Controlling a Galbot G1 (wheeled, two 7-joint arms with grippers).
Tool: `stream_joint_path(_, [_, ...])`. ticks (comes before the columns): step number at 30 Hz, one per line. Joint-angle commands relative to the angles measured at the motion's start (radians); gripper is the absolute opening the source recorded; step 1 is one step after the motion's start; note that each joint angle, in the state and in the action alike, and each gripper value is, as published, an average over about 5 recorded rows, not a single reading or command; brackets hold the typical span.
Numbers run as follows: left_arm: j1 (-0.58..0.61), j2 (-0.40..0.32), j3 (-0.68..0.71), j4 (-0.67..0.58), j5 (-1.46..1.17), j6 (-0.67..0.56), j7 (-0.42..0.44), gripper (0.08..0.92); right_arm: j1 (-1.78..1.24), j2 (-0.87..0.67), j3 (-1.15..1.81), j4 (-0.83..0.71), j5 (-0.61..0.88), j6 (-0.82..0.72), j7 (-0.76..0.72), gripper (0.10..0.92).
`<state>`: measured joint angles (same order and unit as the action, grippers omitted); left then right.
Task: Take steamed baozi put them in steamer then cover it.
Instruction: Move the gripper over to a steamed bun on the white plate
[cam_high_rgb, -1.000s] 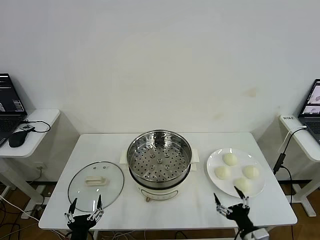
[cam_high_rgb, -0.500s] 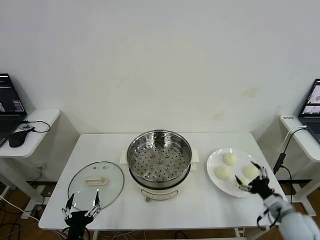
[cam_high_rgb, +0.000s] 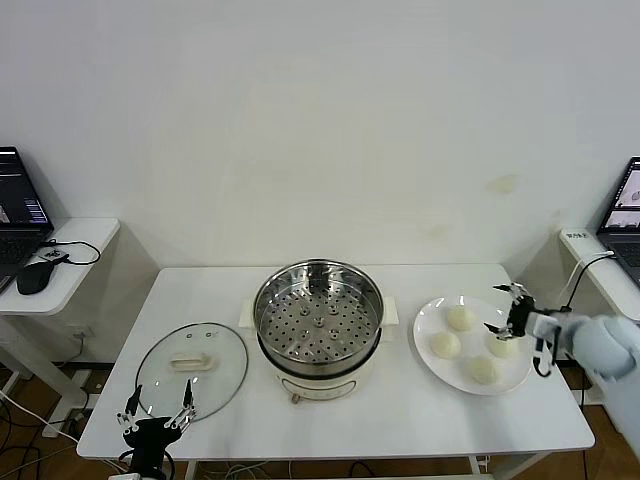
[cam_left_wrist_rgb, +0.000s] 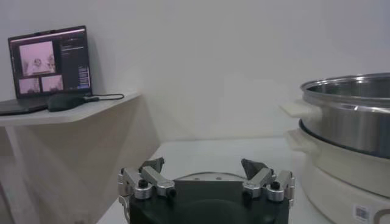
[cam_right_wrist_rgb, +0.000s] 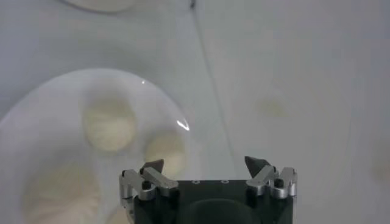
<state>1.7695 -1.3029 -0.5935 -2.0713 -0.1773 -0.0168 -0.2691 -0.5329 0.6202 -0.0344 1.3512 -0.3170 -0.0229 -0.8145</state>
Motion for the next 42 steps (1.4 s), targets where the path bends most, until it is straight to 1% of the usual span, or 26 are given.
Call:
stream_joint_path(1, [-0.005,0.002,-0.007,0.001,0.001,0.011,-0.002,0.823,0.403,-0.032,-0.411,-0.196,-0.021,0.036,-0.156,0.823])
stream_joint_path(4, [-0.002,0.002,-0.016,-0.001,-0.001,0.011,-0.001,0.823,0.462,0.021,-0.508,-0.252,-0.013,0.054,-0.189,0.823])
stream_joint_path(8, [-0.002,0.006,-0.031,-0.001,-0.007,0.012,-0.001,0.823,0.480,0.078,-0.558,-0.304,-0.014,0.057,-0.194,0.823])
stream_joint_path(22, [-0.005,0.012,-0.058,-0.005,-0.015,0.012,0.004,0.823,0.445,0.229,-0.505,-0.495,-0.109,0.086,-0.142,0.823])
stream_joint_path(32, [-0.016,0.016,-0.064,0.002,-0.015,0.010,0.006,0.823,0.447,0.305,-0.491,-0.576,-0.150,0.104,-0.125,0.814])
stream_joint_path(42, [-0.018,0.021,-0.066,0.005,-0.015,0.010,0.009,0.823,0.441,0.338,-0.489,-0.609,-0.175,0.109,-0.131,0.766])
